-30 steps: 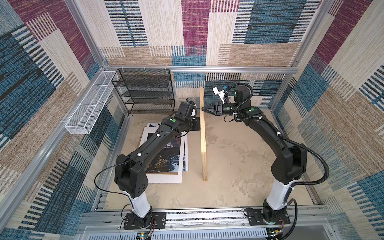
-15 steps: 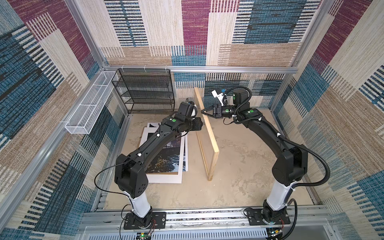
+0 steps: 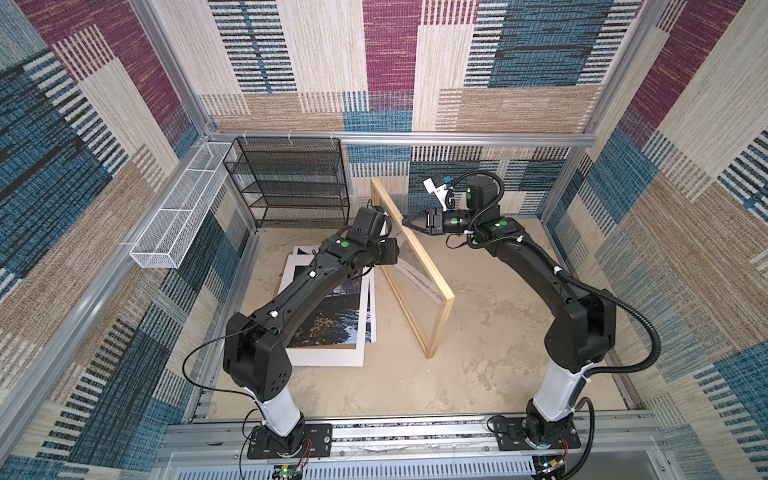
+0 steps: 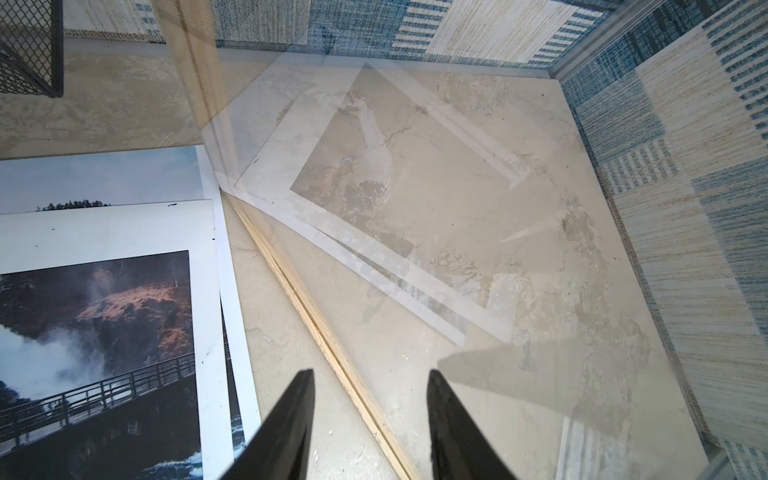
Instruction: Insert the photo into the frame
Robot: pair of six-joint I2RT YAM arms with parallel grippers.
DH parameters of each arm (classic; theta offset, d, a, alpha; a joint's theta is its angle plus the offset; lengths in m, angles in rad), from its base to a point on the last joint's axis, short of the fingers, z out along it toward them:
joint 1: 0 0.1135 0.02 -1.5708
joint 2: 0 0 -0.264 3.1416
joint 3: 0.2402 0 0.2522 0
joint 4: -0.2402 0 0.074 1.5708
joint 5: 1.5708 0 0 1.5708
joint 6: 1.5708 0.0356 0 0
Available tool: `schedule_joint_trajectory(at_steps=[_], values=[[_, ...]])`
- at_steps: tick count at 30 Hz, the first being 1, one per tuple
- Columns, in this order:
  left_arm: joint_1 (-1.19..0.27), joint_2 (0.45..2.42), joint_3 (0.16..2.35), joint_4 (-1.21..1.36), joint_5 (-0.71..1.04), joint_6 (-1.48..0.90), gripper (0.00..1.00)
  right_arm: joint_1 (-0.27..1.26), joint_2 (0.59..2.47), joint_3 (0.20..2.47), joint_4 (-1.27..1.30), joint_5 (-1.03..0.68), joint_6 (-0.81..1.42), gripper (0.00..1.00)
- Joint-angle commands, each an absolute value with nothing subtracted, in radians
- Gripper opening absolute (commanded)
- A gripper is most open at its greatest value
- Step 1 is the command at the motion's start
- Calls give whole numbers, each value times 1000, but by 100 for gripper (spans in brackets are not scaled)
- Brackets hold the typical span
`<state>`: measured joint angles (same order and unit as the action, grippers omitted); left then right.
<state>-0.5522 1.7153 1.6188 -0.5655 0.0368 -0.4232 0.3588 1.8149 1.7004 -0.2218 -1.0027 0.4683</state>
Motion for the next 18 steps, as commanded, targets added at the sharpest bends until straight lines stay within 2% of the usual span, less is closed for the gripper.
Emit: schedule_joint_trajectory(at_steps=[1,18], values=[[-552,1723,1618,-550,58,-403,47,363,1803,1689,-216,-1031,483,45],[-553,1743,1617,-533,106,-406,47,401,1806,1707,-204,-1063,492,47]])
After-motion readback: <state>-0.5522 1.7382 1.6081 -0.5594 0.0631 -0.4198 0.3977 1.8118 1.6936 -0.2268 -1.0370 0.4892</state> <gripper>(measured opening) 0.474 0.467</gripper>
